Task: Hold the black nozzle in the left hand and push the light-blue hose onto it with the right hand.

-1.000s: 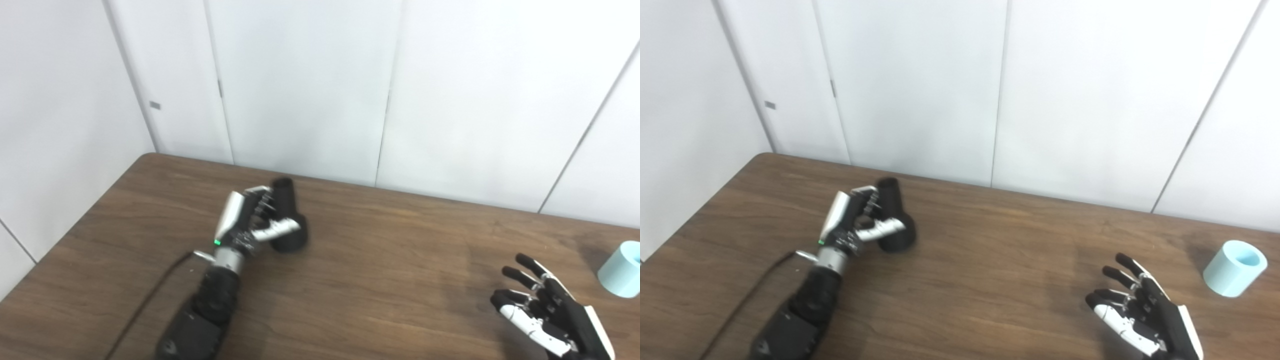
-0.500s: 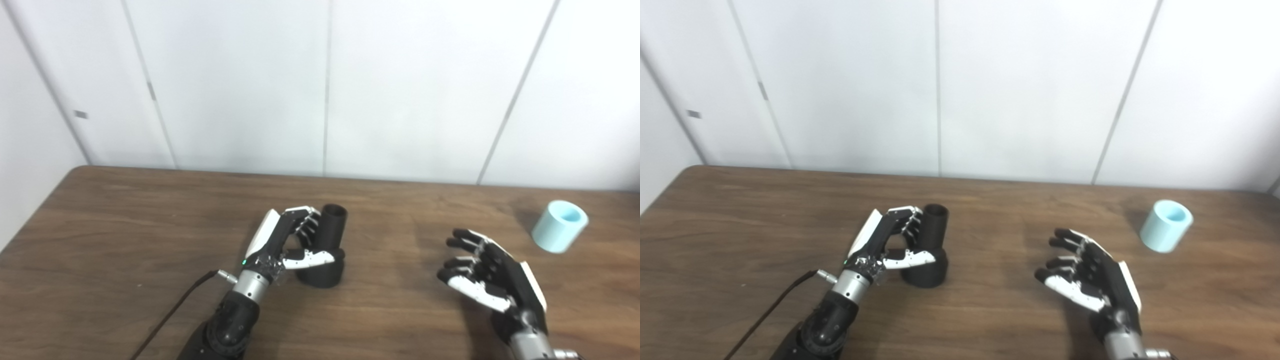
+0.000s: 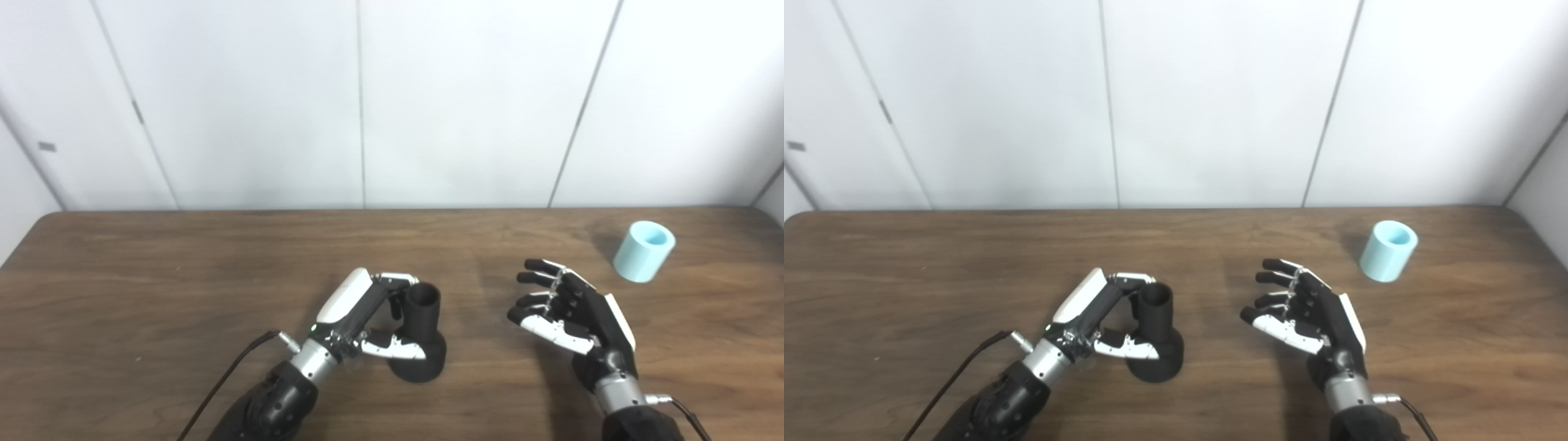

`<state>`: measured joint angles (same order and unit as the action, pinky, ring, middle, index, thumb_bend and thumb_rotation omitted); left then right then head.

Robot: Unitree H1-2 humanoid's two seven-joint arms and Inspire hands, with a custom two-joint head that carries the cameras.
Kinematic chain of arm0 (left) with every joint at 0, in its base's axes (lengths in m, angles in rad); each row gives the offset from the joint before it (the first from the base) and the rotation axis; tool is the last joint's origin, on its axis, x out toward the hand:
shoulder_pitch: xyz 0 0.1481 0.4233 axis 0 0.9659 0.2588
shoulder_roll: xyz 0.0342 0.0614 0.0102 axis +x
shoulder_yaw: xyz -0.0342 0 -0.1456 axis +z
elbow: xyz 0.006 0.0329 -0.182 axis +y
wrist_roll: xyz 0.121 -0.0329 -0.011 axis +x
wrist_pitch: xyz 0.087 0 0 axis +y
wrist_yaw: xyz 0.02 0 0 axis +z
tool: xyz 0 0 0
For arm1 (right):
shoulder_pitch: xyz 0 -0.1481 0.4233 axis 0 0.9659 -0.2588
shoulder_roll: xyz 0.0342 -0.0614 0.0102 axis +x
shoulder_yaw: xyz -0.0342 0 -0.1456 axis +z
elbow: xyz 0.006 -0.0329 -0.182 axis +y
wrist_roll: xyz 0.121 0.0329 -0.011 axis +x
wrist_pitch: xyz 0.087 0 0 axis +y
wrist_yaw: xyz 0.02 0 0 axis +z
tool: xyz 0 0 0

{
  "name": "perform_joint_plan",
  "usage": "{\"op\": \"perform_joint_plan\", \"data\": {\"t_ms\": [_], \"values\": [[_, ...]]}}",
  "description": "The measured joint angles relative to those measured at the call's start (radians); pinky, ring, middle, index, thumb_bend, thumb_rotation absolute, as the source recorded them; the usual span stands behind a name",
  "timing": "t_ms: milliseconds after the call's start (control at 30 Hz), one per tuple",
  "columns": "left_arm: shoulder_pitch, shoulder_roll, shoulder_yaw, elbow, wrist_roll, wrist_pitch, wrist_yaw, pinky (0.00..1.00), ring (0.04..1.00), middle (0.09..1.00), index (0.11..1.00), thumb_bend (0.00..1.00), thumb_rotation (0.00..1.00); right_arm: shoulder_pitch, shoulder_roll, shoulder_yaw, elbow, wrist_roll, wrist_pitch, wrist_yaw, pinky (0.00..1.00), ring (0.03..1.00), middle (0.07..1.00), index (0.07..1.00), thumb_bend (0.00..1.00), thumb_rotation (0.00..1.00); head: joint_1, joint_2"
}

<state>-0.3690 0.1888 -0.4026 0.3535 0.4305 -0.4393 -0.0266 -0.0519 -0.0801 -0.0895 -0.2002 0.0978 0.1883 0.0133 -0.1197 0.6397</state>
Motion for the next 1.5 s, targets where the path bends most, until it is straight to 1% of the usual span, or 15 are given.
{"op": "perform_joint_plan", "data": {"t_ms": [233,367,500,567,633,833,900,933,1033,1133,1233,1300,1367,1467,1500], "values": [[0.008,0.028,-0.006,-0.018,0.003,0.032,-0.027,0.36,0.394,0.457,0.535,0.50,0.00,-0.012,-0.007,-0.021,0.007,0.009,-0.001,0.000,0.40,0.530,0.647,0.671,0.68,0.07,-0.003,-0.005],[0.000,0.054,-0.031,-0.014,0.029,0.017,-0.010,0.37,0.397,0.456,0.518,0.50,0.00,-0.041,-0.018,-0.027,0.007,0.010,0.001,0.004,0.41,0.521,0.657,0.684,0.68,0.03,-0.060,-0.011],[-0.008,0.059,-0.045,-0.005,0.057,0.010,0.009,0.39,0.408,0.463,0.516,0.50,0.00,-0.098,-0.113,-0.034,0.008,0.009,-0.002,0.054,0.42,0.531,0.654,0.681,0.72,0.13,-0.103,-0.017],[-0.009,0.060,-0.050,-0.005,0.068,0.015,0.013,0.39,0.409,0.468,0.516,0.50,0.00,-0.137,-0.174,-0.045,0.004,0.003,0.003,0.069,0.44,0.552,0.650,0.673,0.74,0.12,-0.126,-0.020],[-0.010,0.062,-0.057,-0.005,0.081,0.032,0.014,0.39,0.410,0.474,0.516,0.50,0.00,-0.171,-0.227,-0.057,-0.047,-0.021,0.041,0.067,0.43,0.540,0.645,0.670,0.70,0.08,-0.158,-0.025],[-0.036,0.069,-0.100,0.021,0.136,0.033,0.059,0.38,0.400,0.491,0.505,0.50,0.00,-0.315,-0.313,-0.057,-0.270,-0.071,0.251,0.071,0.38,0.533,0.651,0.658,0.65,0.04,-0.199,-0.038],[-0.040,0.069,-0.109,0.025,0.139,0.033,0.065,0.38,0.400,0.491,0.505,0.50,0.00,-0.368,-0.330,-0.068,-0.308,-0.065,0.276,0.070,0.36,0.521,0.649,0.651,0.63,0.02,-0.207,-0.041],[-0.041,0.069,-0.113,0.025,0.140,0.033,0.068,0.38,0.402,0.491,0.504,0.50,0.00,-0.387,-0.332,-0.076,-0.317,-0.065,0.276,0.069,0.36,0.515,0.647,0.655,0.62,0.01,-0.240,-0.061],[-0.053,0.068,-0.131,0.034,0.140,0.033,0.084,0.38,0.411,0.487,0.499,0.50,0.00,-0.402,-0.366,-0.088,-0.314,-0.070,0.278,0.069,0.39,0.522,0.668,0.683,0.63,0.00,-0.271,-0.074],[-0.060,0.069,-0.139,0.047,0.140,0.031,0.099,0.38,0.408,0.481,0.503,0.50,0.00,-0.406,-0.386,-0.118,-0.285,-0.063,0.281,0.066,0.48,0.617,0.731,0.726,0.67,0.01,-0.302,-0.086],[-0.066,0.070,-0.142,0.062,0.140,0.025,0.105,0.37,0.398,0.479,0.508,0.50,0.00,-0.417,-0.429,-0.134,-0.226,-0.104,0.284,0.068,0.56,0.713,0.776,0.774,0.77,0.12,-0.314,-0.092],[-0.067,0.071,-0.142,0.065,0.140,0.021,0.106,0.38,0.405,0.477,0.505,0.50,0.00,-0.425,-0.472,-0.136,-0.174,-0.152,0.286,0.082,0.66,0.757,0.800,0.791,0.80,0.14,-0.327,-0.103],[-0.068,0.073,-0.143,0.065,0.140,0.016,0.106,0.40,0.416,0.472,0.501,0.50,0.00,-0.425,-0.519,-0.129,-0.131,-0.196,0.288,0.112,0.73,0.800,0.833,0.815,0.81,0.16,-0.334,-0.109],[-0.068,0.079,-0.143,0.067,0.140,0.006,0.108,0.41,0.423,0.472,0.498,0.50,0.00,-0.421,-0.596,-0.088,-0.082,-0.242,0.288,0.190,0.70,0.833,0.876,0.834,0.87,0.18,-0.341,-0.112],[-0.068,0.081,-0.143,0.068,0.140,0.004,0.109,0.42,0.430,0.473,0.496,0.50,0.00,-0.417,-0.615,-0.073,-0.068,-0.250,0.288,0.213,0.73,0.851,0.895,0.849,0.88,0.20,-0.341,-0.112]]}}
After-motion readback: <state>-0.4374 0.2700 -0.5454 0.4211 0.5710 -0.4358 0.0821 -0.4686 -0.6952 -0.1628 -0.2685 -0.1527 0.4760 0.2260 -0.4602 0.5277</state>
